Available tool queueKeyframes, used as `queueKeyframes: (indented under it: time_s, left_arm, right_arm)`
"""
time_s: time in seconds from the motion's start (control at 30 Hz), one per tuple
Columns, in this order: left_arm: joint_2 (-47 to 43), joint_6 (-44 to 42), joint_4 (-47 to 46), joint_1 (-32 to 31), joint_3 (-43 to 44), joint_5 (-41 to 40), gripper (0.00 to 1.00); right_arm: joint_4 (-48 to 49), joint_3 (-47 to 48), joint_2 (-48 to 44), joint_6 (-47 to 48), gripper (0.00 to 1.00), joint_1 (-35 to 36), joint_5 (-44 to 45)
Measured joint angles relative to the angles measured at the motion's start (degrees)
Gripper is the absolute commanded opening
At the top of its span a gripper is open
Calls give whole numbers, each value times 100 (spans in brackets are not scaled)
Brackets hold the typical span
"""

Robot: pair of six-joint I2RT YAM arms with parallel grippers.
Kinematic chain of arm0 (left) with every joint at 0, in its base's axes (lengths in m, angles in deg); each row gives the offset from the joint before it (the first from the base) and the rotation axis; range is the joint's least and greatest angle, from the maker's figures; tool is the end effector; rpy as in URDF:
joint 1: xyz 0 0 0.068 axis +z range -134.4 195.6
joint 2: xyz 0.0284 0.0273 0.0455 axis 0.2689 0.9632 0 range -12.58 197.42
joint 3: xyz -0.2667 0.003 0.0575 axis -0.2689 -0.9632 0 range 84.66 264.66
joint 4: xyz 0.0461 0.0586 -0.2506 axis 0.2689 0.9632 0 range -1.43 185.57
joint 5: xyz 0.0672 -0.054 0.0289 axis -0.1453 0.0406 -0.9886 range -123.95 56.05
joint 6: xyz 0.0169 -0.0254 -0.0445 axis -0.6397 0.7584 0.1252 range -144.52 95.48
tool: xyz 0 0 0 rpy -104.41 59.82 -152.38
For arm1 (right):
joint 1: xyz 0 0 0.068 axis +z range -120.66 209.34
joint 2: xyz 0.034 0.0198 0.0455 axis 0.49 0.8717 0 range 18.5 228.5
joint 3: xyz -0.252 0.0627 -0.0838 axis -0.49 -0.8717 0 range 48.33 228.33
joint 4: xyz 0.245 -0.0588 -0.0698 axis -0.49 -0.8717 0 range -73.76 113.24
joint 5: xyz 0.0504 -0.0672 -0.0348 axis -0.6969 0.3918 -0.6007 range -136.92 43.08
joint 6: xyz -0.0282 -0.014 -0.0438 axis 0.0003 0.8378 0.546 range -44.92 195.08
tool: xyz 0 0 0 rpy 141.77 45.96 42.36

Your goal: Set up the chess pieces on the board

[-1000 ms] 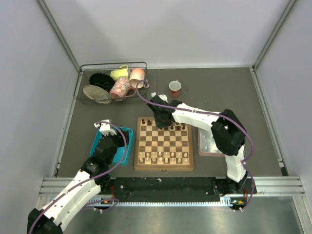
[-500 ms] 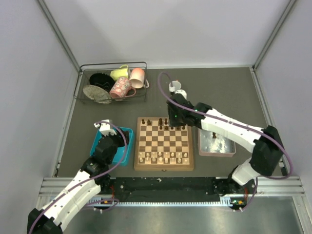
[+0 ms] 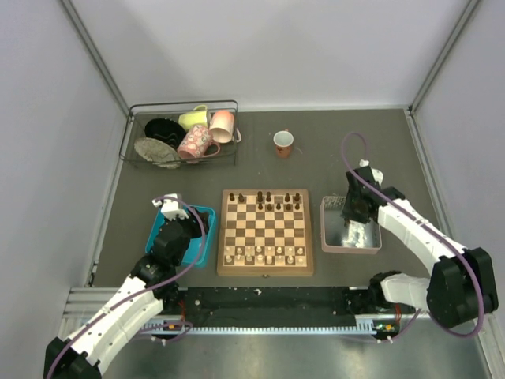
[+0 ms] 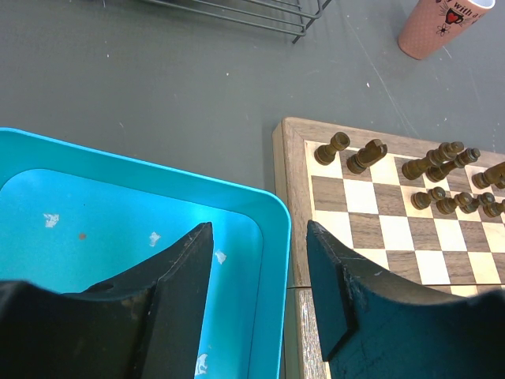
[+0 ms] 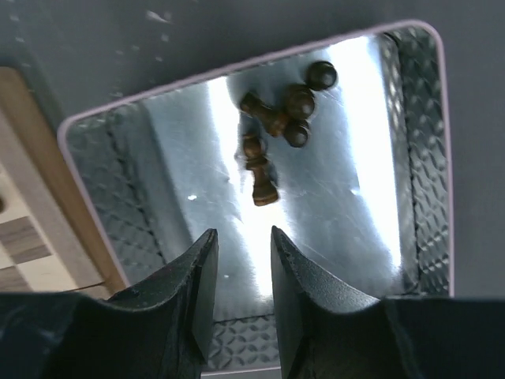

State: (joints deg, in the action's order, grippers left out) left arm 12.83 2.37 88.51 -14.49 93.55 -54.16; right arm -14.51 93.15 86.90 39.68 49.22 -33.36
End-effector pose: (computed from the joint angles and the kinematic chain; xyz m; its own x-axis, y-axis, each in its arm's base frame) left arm 0.1243 -0.0578 0.1842 -0.3018 -0.3156 -0.8996 0.0531 0.9366 -0.3464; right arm 0.2130 0.0681 0.2207 -0.8028 0.3087 -0.5101 0.2950 0.9491 0.1101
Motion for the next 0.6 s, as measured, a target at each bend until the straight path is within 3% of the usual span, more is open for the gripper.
queueKeyframes:
  time_s: [0.2,0.6]
  left_arm:
    - [0,0,0,0,0,0,56]
    - [0,0,0,0,0,0,56]
  right_arm:
    - [57,-251,90,236,32,-527,-127]
    - [647,-280,739,684,31,-769,-505]
